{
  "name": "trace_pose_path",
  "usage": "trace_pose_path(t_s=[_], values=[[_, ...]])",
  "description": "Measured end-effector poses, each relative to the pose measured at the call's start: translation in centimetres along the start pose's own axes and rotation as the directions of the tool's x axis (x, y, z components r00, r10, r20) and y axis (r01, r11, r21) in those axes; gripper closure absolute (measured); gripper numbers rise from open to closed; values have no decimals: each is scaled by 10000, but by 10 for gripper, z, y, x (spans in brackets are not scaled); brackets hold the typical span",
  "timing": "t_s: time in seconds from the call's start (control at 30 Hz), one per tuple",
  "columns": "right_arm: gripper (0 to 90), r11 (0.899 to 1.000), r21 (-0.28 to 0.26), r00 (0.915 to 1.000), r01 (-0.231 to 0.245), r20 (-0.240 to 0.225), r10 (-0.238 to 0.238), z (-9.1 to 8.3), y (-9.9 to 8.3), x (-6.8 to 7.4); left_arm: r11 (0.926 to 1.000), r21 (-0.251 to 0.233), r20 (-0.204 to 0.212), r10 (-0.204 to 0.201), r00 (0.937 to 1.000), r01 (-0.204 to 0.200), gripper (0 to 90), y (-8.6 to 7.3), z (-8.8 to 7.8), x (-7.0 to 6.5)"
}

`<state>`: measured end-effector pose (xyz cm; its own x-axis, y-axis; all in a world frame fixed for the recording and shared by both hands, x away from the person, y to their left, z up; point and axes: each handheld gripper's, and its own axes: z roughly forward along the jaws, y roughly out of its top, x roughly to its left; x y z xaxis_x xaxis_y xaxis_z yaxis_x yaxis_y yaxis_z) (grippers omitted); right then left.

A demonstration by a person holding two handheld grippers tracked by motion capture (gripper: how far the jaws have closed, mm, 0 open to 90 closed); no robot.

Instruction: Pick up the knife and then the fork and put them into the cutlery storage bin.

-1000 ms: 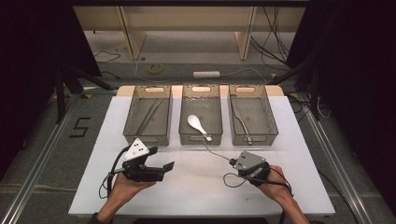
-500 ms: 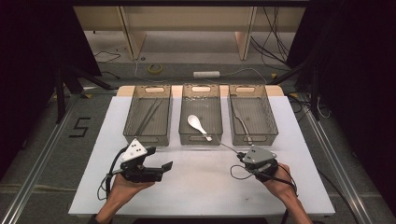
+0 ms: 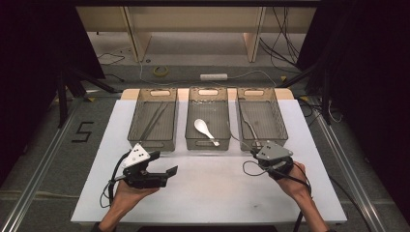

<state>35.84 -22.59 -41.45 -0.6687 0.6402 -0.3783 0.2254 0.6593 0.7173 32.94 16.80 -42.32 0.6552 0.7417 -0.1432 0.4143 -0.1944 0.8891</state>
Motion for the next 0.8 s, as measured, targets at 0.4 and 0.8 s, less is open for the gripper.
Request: trace_pose_path(t_s=[0.4,0.8], values=[[874,9922,102,9910,-1239,525,1232,15,13,-47,10000,-53,-35,-60,10000,59,157,0,0,2],[873,9692,269,9682,-2448,601,2429,36,28,-85,9996,-239,-32,-161,9999,160,157,1,-1,3]])
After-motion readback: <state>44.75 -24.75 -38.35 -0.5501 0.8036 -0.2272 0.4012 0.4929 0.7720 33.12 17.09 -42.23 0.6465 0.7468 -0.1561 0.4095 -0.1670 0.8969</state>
